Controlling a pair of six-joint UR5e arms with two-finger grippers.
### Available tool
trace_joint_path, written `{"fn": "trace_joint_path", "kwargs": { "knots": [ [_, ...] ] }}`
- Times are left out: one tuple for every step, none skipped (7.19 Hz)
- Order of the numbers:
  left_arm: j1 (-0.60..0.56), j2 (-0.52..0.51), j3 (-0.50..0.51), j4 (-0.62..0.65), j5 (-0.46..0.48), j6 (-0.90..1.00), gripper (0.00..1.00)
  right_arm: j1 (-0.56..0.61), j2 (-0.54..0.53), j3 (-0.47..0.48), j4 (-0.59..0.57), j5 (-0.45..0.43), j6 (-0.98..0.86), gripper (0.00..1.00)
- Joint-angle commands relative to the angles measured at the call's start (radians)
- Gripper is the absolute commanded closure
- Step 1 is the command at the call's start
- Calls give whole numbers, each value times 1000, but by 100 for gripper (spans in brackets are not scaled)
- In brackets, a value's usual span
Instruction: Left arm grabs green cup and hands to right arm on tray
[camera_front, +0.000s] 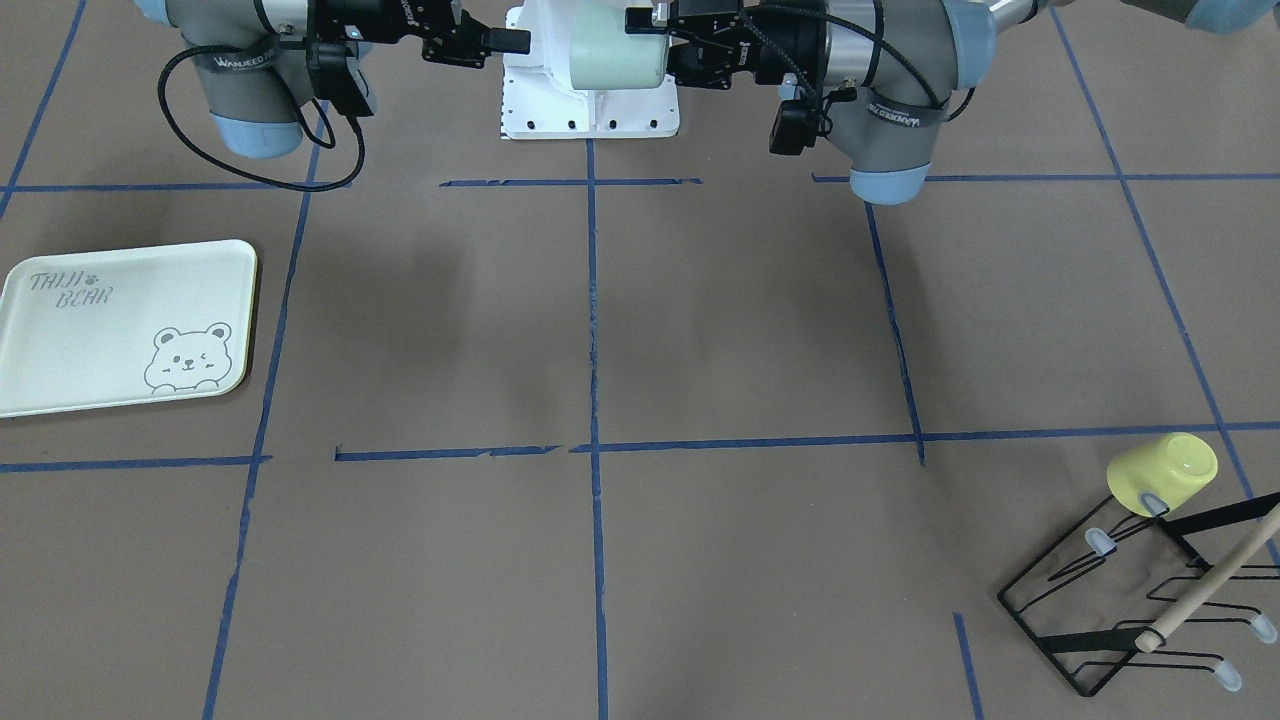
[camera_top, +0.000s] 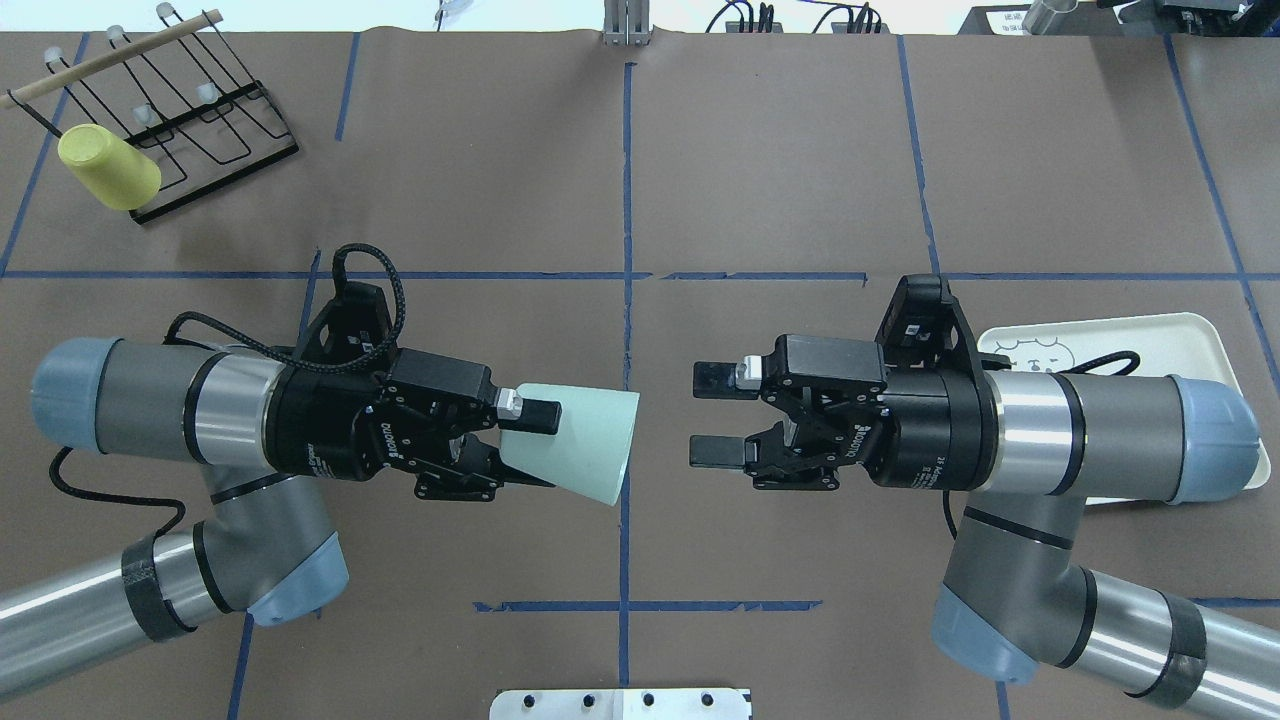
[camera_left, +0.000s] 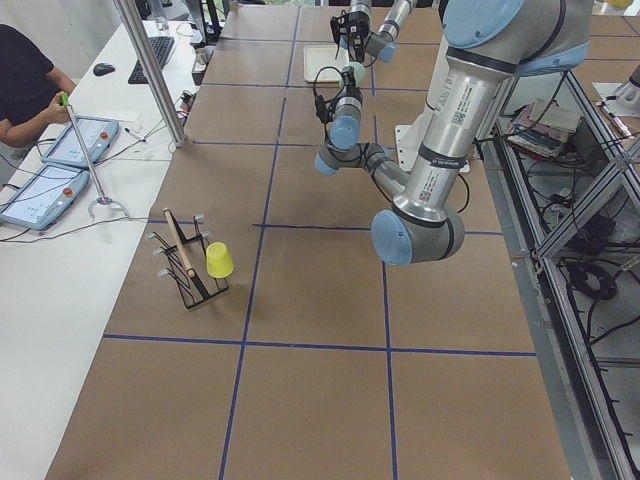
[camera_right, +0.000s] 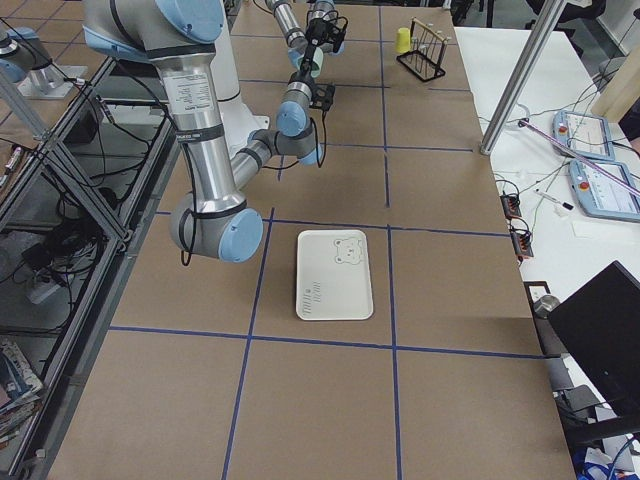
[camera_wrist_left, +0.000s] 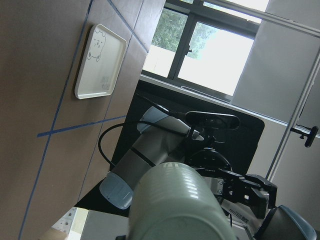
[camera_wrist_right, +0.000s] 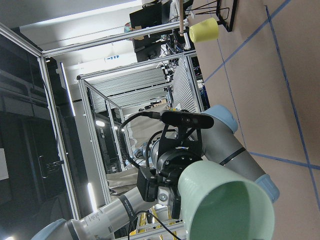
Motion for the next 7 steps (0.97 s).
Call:
{"fn": "trace_joint_path", "kwargs": {
  "knots": [
    [45, -3, -7, -7, 32, -2, 61, -5, 20, -1, -2, -2, 0, 4],
    [68, -6, -4, -29, 87, -2, 61, -15, 27, -2, -2, -7, -2, 4],
    [85, -7, 1, -43, 112, -2, 61, -23, 27, -2, -2, -7, -2, 4],
    [85, -7, -2, -43, 118, 0, 61, -28, 27, -4, -2, -7, -3, 4],
    [87, -7, 1, -43, 132, 2, 60, -34, 28, -4, -4, -7, -3, 5],
    [88, -9, 4, -44, 139, 2, 60, -38, 39, -7, -4, -13, -5, 6],
    [88, -9, 5, -43, 143, 3, 59, -48, 42, -8, -5, -22, -5, 12]
  ]
}}
